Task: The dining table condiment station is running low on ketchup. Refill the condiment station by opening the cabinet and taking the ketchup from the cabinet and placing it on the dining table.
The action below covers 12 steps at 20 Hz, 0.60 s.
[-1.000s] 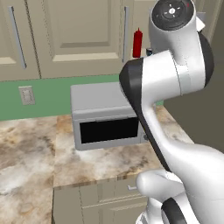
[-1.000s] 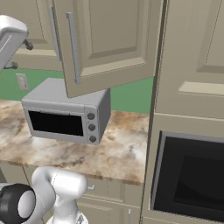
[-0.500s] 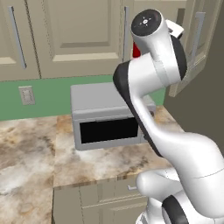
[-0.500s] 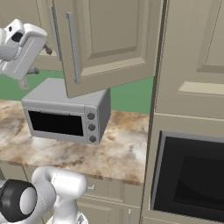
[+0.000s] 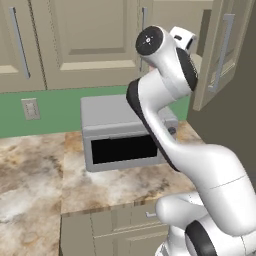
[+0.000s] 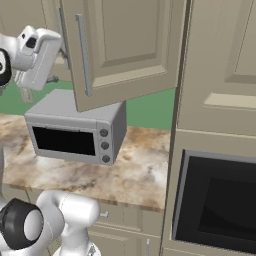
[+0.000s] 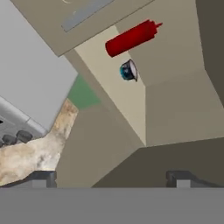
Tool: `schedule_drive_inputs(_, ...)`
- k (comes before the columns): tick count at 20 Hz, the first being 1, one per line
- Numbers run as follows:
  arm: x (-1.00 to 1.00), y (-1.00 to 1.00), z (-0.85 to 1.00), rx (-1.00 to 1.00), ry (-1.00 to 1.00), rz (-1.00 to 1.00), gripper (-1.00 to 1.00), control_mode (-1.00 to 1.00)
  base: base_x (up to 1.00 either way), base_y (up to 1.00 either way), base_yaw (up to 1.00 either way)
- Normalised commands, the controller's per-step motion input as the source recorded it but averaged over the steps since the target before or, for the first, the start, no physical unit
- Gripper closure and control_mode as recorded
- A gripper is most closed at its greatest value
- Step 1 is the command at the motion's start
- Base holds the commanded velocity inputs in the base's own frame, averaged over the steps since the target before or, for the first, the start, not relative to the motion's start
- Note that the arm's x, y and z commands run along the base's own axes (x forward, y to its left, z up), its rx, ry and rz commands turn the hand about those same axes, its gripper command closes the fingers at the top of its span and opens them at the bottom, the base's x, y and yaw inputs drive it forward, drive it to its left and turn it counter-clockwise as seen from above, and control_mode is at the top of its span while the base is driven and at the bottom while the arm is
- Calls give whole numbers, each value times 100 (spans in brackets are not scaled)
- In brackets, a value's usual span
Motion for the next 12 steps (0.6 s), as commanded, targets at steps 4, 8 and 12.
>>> schedule_drive_inputs(4, 15, -35, 0, -15, 5, -7, -100, -100, 0, 0, 0)
schedule_drive_inputs(8, 0, -80, 0, -11, 14, -18, -100, -100, 0, 0, 0)
schedule_drive_inputs(12, -19, -88, 0, -9, 7, -21, -100, -100, 0, 0, 0)
